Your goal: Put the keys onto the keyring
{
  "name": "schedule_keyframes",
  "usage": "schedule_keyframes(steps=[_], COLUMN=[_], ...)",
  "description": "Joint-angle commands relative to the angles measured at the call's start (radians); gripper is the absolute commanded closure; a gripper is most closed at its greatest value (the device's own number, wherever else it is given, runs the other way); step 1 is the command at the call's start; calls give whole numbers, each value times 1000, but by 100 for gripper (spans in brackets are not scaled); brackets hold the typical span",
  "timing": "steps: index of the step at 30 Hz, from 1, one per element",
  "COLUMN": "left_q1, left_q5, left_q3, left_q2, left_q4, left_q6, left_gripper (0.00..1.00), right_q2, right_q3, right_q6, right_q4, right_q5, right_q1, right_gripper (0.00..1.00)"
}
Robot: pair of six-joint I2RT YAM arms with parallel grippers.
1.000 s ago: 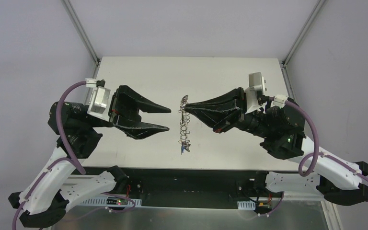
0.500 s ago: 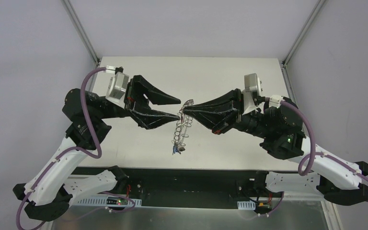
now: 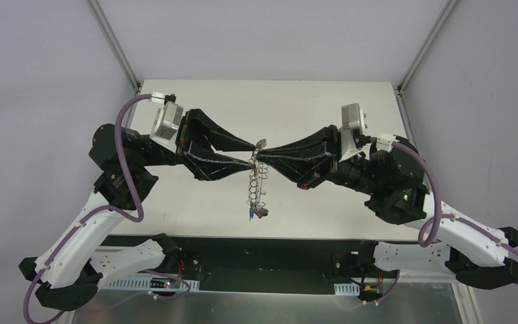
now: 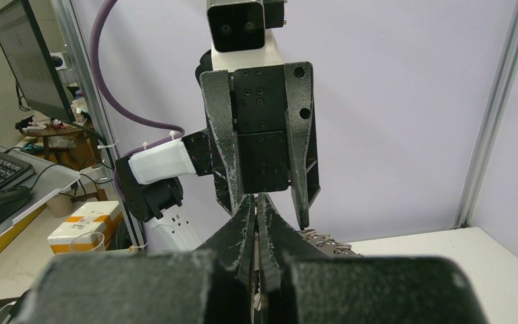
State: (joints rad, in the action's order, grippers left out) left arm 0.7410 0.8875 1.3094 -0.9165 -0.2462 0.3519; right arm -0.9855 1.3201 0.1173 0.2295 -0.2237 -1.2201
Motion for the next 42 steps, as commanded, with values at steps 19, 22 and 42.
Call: schedule_keyframes(steps=[19,22,42], left_q1=[10,10,9], left_q5=[61,61,-25], left_q3=[32,37,133], left_q2=[-15,-20,-8], left_q4=[-66,-66,390], left_q6=[38,43,-107], left_gripper=[100,100,100], right_q2=[-7,-9,38], right_q3=[62,61,204], right_q6=[13,20,132], right_q4=[83,78,-472], right_q5=[-4,1,36], right_q1=[-12,-12,-12], right_gripper=[100,100,68])
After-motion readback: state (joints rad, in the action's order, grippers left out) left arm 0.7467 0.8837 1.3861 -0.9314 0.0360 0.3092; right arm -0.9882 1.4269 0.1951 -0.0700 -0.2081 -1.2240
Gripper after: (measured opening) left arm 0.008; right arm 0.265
